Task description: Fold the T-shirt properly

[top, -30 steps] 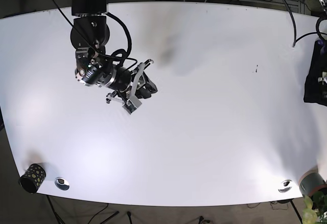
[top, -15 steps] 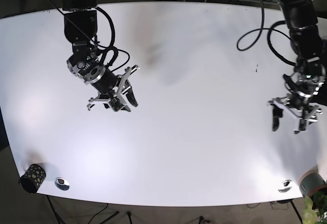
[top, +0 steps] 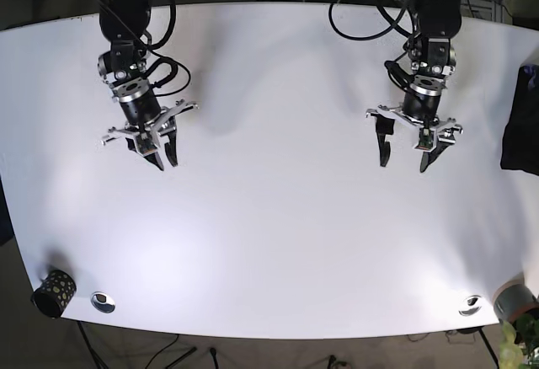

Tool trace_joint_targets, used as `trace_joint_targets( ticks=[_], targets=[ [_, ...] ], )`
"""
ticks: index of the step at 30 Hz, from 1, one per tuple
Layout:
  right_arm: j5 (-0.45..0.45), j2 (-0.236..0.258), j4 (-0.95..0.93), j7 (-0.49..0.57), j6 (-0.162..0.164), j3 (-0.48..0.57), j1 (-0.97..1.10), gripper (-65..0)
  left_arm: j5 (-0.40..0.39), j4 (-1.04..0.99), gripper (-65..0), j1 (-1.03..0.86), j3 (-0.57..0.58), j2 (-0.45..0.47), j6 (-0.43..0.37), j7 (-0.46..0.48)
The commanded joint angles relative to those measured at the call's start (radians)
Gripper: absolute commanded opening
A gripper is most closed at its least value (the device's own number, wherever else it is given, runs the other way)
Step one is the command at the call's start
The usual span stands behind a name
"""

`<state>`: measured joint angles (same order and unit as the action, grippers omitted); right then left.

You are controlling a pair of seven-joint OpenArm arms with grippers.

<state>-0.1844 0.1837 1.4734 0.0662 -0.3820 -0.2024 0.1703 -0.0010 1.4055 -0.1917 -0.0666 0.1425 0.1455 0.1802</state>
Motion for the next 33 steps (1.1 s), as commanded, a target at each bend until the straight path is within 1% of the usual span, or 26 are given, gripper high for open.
trace_joint_targets(
  ticks=[1, 4, 7, 8, 12, 14, 21, 26, 31, 33],
  targets=[
    [0.007, 0.015, 0.029, 0.027, 0.008, -0.025, 0.022, -52.0, -0.006, 0.082, -20.3, -0.038, -0.005, -0.011, -0.007, 0.031],
    [0.016, 0.015, 0.029, 0.044, 0.008, -0.03, 0.09, -52.0, -0.006, 0.154, -20.4, -0.151, -0.009, -0.028, -0.007, 0.029],
    [0.093, 0.017, 0.029, 0.073, 0.008, -0.042, 0.165, -52.0, -0.006, 0.222, -21.0, -0.265, -0.005, -0.039, -0.007, 0.015],
    [0.133, 0.017, 0.031, 0.076, 0.008, -0.041, 0.203, -52.0, -0.007, 0.26, -21.0, -0.317, -0.009, -0.057, -0.007, 0.0],
    [0.23, 0.067, 0.08, 0.076, 0.008, -0.036, 0.314, -52.0, -0.007, 0.364, -21.0, -0.463, -0.019, -0.105, -0.007, -0.041],
    [0.268, 0.07, 0.108, 0.076, 0.008, -0.035, 0.371, -52.0, -0.007, 0.401, -21.0, -0.527, -0.032, -0.113, -0.008, -0.043],
    [0.386, 0.083, 0.184, 0.073, 0.008, -0.042, 0.602, -51.4, -0.011, 0.524, -20.4, -0.817, -0.08, -0.245, -0.008, -0.043],
    [0.428, 0.102, 0.238, 0.073, 0.008, -0.033, 0.757, -51.7, -0.009, 0.512, -20.4, -0.931, -0.083, -0.274, -0.008, -0.044],
    [0.428, 0.099, 0.269, 0.073, 0.008, -0.029, 0.903, -51.8, -0.014, 0.407, -20.4, -1.003, -0.083, -0.283, -0.008, -0.044],
    [0.428, 0.101, 0.26, 0.073, 0.008, -0.007, 0.941, -51.8, -0.015, 0.354, -20.3, -1.012, -0.083, -0.286, -0.008, -0.044]
  ],
)
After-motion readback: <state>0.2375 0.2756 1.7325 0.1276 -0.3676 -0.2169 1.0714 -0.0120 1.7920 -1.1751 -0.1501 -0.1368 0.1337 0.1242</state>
